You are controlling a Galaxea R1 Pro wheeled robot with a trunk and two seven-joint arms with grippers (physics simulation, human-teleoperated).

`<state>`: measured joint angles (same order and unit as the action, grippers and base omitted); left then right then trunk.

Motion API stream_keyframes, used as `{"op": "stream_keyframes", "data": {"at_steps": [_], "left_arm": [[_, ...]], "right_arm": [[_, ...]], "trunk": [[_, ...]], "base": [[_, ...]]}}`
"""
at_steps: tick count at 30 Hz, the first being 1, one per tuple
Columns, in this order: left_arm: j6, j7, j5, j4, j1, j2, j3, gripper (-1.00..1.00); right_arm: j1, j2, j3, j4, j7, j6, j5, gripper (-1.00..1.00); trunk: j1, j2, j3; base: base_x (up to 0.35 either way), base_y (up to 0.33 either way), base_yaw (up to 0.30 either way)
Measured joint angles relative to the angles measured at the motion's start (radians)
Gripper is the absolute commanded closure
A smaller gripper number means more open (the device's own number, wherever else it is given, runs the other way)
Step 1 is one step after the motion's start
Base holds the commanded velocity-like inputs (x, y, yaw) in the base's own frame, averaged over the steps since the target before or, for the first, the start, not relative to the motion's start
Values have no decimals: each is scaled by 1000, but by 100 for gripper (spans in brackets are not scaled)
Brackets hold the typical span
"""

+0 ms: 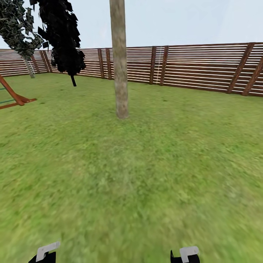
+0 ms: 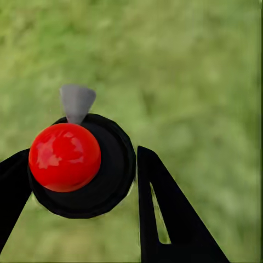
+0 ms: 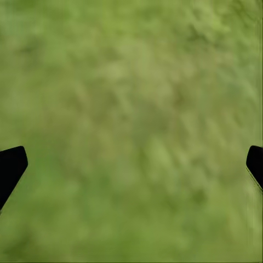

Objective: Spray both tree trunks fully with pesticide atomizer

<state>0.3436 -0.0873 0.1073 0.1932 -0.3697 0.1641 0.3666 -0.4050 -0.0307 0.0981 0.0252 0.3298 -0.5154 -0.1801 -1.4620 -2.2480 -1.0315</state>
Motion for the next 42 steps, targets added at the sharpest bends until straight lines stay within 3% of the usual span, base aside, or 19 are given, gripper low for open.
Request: {"op": "stream_keyframes", "data": {"at_steps": [42], "left_arm": [[0,3,0,2,0,0,0,100]], "right_arm": [[0,0,0,0,0,0,0,-100]], "trunk": [[0,0,0]], "base": [[337,0,0]]}}
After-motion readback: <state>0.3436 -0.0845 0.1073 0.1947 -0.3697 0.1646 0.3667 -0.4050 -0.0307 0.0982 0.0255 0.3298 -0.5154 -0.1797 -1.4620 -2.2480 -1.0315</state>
